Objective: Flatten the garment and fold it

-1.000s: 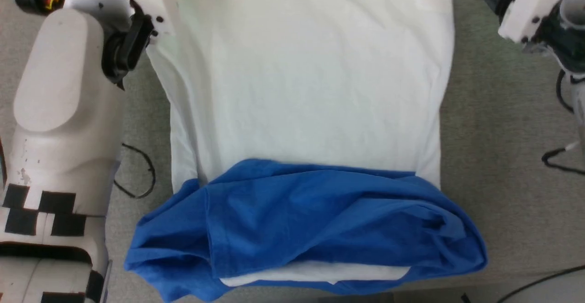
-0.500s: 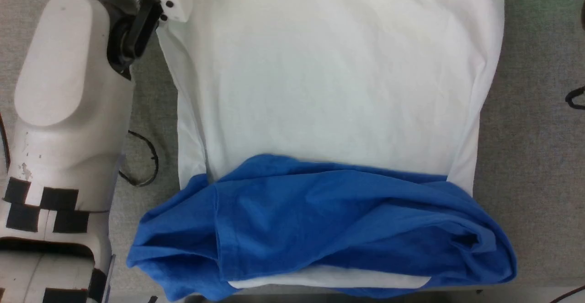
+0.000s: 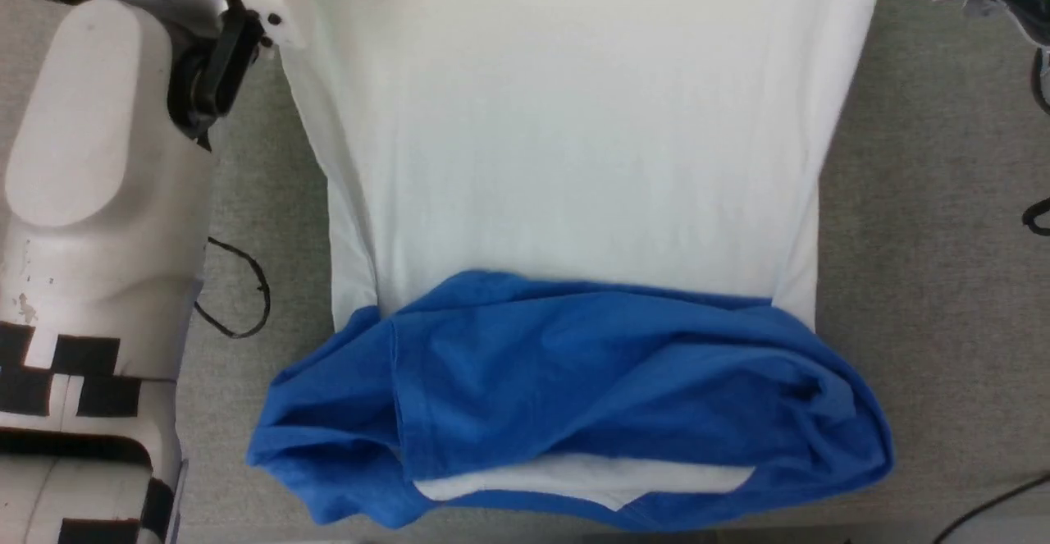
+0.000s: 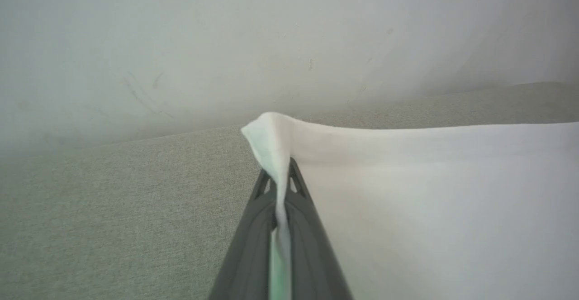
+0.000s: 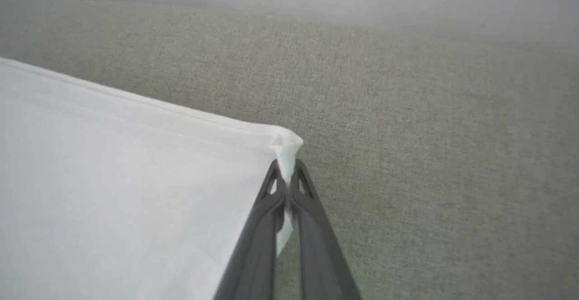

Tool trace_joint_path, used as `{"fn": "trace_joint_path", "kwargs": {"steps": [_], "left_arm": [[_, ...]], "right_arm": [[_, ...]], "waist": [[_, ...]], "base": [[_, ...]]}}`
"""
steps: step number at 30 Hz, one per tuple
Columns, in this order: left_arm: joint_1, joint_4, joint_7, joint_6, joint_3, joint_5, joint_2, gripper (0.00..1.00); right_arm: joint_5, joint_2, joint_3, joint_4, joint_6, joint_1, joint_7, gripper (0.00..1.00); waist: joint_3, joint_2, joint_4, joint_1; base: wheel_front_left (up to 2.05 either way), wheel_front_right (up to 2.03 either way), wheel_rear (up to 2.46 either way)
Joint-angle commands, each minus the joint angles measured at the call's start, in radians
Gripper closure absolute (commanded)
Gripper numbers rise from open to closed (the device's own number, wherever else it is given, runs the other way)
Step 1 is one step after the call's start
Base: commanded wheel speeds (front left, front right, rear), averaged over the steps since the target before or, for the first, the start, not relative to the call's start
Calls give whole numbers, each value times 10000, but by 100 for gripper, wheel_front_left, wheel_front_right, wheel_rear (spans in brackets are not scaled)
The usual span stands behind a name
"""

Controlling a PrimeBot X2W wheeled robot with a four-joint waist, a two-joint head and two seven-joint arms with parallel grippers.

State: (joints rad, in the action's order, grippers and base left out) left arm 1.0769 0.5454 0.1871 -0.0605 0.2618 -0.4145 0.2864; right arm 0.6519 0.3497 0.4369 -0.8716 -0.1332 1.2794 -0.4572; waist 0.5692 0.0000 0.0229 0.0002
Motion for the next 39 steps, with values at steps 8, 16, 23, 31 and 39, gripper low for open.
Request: {"fn": "trace_joint_path", "kwargs": {"steps": [8,16,23,31,39], "left_arm": [[-241,90,-974,98,-344,-62,359,100],[-1597,-657,-1637,349,-836,-534,417,100],[-4778,-2226,-2043,764,-1226,-1086,295,100],[-8585,-4668,-1932,1576,-1419,-1273,278,100],[-11430,-5355,-1630,1992,-784,-1390,-234,100]], "right_arm": [[-264,378,210,407,25,33,2222,100],[-197,548,719,1263,25,-899,3595,100],[71,966,1373,3057,25,-3653,3949,100],[50,1587,818,5656,25,-7260,3649,100],[-706,994,-514,7520,25,-11079,2587,100]], "waist": [[-1594,0,-299,-2],[-2543,0,-339,-2],[-3543,0,-302,-2],[-4342,0,-416,-2],[-4669,0,-511,-2]], "base": [[0,0,0],[0,0,0],[0,0,0],[0,0,0],[0,0,0]]}}
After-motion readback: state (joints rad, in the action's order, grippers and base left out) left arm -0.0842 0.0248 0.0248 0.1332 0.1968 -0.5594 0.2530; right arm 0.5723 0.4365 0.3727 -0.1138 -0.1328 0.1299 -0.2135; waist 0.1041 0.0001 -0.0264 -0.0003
